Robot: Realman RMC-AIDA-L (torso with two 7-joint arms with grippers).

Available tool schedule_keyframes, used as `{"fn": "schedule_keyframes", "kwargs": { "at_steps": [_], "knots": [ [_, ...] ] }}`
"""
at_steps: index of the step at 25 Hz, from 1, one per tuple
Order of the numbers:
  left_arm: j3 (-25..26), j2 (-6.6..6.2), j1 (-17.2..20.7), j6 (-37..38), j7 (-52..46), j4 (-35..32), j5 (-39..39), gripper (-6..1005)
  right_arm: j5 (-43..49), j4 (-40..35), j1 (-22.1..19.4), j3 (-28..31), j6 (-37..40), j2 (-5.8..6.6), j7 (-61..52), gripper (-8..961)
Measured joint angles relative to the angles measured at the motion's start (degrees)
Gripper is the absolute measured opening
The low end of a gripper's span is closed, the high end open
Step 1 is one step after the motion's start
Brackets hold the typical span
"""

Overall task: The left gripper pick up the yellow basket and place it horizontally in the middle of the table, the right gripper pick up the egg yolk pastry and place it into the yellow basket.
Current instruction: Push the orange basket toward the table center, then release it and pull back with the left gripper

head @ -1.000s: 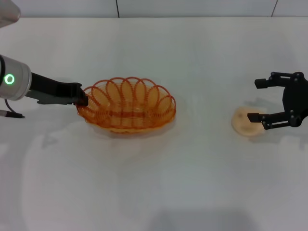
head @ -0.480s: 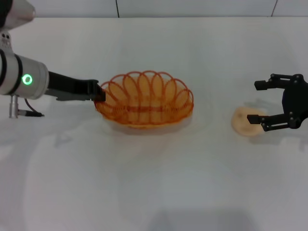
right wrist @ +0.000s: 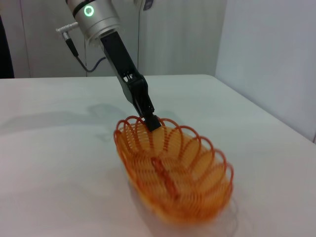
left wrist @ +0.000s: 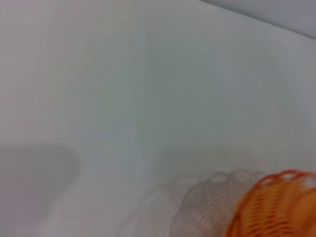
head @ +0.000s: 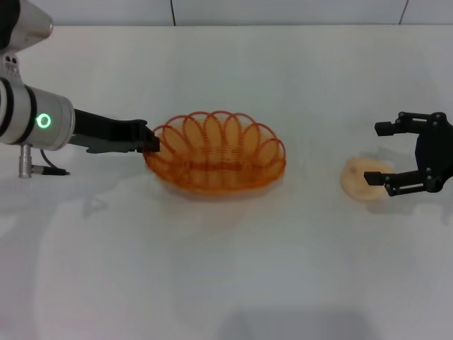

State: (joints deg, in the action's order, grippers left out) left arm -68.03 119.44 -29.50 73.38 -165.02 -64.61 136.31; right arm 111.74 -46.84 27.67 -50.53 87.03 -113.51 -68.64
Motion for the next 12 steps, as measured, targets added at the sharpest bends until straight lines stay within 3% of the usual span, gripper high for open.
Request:
{"fn": "schedule_keyframes", "kwargs": {
  "at_steps": [8, 12],
  "knots": [
    [0.01, -0.10, -0.23, 0.96, -0.77, 0.24, -0.16, 180, -0.08, 0.00, 0.01, 0.00, -0.07, 0.15, 0.00, 793],
    [0.39, -0.36, -0.32, 3.08, -0.79, -0.06, -0.22, 349, -0.19, 0.07, 0.01, 0.00, -0.11, 0.23, -0.31, 791]
  ]
}}
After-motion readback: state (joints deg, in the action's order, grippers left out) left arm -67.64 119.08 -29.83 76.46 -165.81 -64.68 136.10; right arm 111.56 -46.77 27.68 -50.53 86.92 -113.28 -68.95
